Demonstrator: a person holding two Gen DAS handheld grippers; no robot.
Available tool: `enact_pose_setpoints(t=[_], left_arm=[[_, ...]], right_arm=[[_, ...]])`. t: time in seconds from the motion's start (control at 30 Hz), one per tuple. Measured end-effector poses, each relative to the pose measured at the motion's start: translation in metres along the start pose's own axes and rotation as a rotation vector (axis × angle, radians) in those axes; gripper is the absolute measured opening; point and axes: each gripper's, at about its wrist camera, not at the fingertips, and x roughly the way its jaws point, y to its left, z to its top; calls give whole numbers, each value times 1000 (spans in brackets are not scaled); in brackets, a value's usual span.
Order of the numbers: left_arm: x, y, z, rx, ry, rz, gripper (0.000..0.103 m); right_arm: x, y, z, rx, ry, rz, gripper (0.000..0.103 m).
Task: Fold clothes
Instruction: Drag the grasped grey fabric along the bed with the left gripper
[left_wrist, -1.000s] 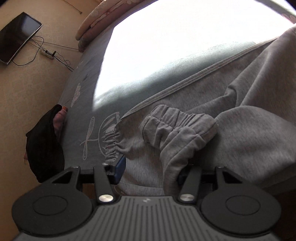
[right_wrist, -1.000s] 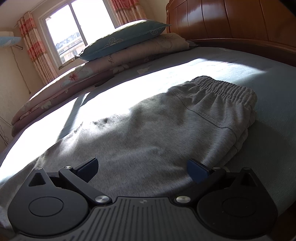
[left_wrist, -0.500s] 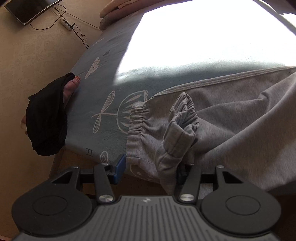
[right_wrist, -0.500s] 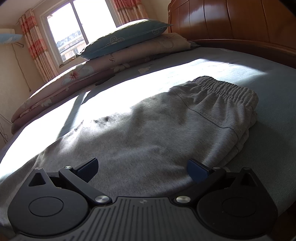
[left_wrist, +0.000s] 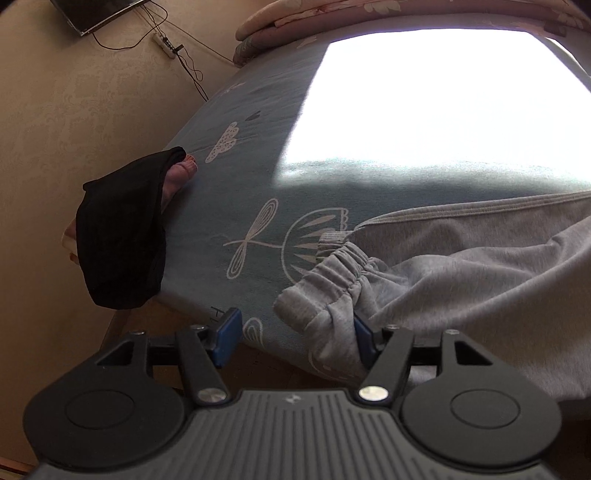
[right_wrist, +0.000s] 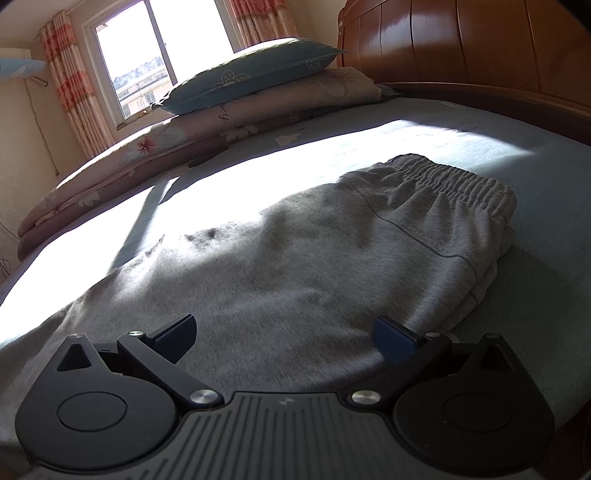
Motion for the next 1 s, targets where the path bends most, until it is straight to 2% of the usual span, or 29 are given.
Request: enact_pose_setpoints(t=[0.37,0.57,0.67,0.83,0.9,1.0], left_arm=[[-26,1,18,6,-109,-20,70],[-25,-18,22,57,-157,-117,70],[-22,-24,19,71,-173,-182,70],[-17,-19,12,91,-242,-210,73],[-10,-8,13,69,-261,-235,73],[9,16,17,17,-230,-263,73]], right_arm=[[0,1,-2,-13,-4,8,103],[-2,2,-10,-60,-28,-7,103],[-5,9,-5,-75,-3,-23,103],[-35,42,21,-117,-41,207,95],[-48,77,39,-232,-66,319,91],[-59,130,55,-395,-96,417,85]])
